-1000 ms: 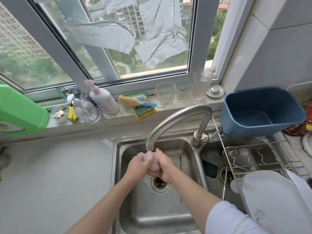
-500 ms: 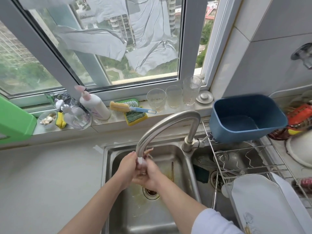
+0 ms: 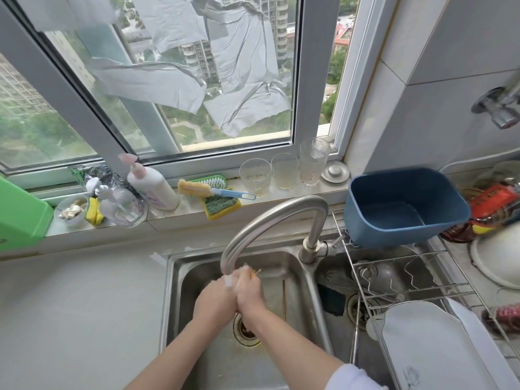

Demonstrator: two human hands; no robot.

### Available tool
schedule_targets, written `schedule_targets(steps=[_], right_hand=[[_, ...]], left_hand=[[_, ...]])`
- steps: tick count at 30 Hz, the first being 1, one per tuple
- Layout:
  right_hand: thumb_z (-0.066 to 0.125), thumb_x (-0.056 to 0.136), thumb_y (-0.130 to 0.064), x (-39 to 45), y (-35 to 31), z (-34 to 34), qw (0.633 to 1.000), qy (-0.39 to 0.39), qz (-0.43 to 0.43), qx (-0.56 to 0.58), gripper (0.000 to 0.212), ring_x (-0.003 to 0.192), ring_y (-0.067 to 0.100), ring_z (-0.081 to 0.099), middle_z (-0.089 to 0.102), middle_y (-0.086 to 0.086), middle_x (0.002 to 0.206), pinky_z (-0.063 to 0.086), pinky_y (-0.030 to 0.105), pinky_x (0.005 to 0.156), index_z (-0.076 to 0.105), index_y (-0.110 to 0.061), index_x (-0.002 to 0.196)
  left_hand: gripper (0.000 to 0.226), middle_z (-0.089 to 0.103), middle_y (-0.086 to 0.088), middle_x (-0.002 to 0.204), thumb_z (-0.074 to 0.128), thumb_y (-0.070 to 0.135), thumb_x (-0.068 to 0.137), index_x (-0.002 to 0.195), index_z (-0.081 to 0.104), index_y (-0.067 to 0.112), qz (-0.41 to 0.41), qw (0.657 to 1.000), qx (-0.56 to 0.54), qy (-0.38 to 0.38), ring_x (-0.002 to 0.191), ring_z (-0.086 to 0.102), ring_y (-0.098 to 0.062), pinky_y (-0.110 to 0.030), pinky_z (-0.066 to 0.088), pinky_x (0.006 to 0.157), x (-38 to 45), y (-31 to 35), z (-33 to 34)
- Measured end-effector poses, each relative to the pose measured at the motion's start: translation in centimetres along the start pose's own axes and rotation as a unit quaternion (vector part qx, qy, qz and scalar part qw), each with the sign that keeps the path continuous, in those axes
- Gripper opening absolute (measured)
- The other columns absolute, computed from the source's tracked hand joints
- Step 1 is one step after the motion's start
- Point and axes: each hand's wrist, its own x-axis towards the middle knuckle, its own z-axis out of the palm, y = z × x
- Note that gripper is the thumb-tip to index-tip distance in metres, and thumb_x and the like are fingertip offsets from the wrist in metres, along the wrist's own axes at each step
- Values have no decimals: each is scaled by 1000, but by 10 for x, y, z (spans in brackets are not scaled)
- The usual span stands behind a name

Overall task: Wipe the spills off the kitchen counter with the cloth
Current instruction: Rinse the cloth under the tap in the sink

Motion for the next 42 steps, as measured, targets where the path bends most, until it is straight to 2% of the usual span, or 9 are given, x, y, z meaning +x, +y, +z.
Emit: schedule_targets(steps=[6, 14, 20, 22, 27, 31, 35, 38, 42], right_hand=[[41, 101, -34, 2, -10, -10, 995, -49, 81, -20, 37, 48, 14, 50, 61, 4, 68, 33, 19, 42, 66, -8, 93], [50, 100, -26, 18, 1, -35, 989, -83, 114, 32, 31, 95, 29, 71, 73, 13, 109, 59, 33, 67, 61, -13, 126], [43, 102, -44, 2, -8, -19, 986, -96, 114, 76, 39, 75, 25, 72, 76, 14, 94, 59, 36, 63, 69, -14, 105], [47, 102, -33, -1, -6, -10, 995, -87, 50, 8, 19, 63, 17, 64, 74, 8, 97, 47, 25, 48, 64, -25, 108], [42, 98, -22, -16, 2, -4, 991, -120, -21, -52, 23, 43, 10, 41, 56, 4, 65, 26, 23, 41, 64, -22, 101], [46, 92, -38, -20, 8, -1, 993, -100, -53, -18, 22, 78, 18, 64, 68, 0, 81, 51, 36, 68, 65, -29, 86], [45, 92, -59, -20, 4, -2, 993, -74, -71, -54, 40, 97, 18, 67, 71, -3, 96, 54, 39, 89, 66, -26, 102], [69, 69, -58, -24, -5, -10, 994, -77, -48, -58, 51, 92, 30, 71, 73, 4, 88, 56, 34, 70, 71, -14, 93], [40, 99, -45, -22, -1, -14, 995, -59, -9, -82, 45, 70, 27, 69, 74, 13, 82, 55, 38, 57, 69, -13, 85]], left_hand=[[36, 69, 1, 65, 43, 38, 98, 74, 65, 22, -106, 974, -199, -12, 65, 66, -9, -29, 54, 63, 2, -2, -9], [14, 61, 3, 79, 62, 29, 92, 88, 49, 22, -173, 926, -332, 49, 64, 52, -8, -19, 39, 53, -8, -16, -21], [38, 67, 3, 112, 52, 19, 91, 129, 52, 20, -162, 893, -419, -8, 98, 66, -8, -31, 58, 85, -10, -14, -17], [38, 66, 0, 117, 45, 23, 94, 131, 54, 17, -191, 894, -404, 20, 103, 64, -14, -36, 55, 90, -8, -12, -14], [43, 70, -8, 101, 24, 32, 100, 97, 62, 13, -197, 936, -292, 17, 89, 64, -22, -41, 52, 82, -11, -9, -5], [32, 61, -3, 103, 31, 32, 102, 112, 53, 11, -104, 985, -133, 21, 90, 62, -27, -33, 43, 69, -19, 7, -9], [22, 60, 6, 88, 40, 37, 101, 101, 56, 22, -81, 981, -175, 35, 79, 61, -17, -28, 47, 62, -19, 11, -16], [24, 67, -5, 85, 45, 21, 99, 80, 59, 16, -131, 975, -181, -17, 87, 67, -26, -34, 54, 71, -19, 11, -18], [50, 70, -2, 62, 40, 43, 101, 68, 66, 18, -152, 930, -336, 5, 64, 70, -14, -35, 56, 66, -23, 17, -18]])
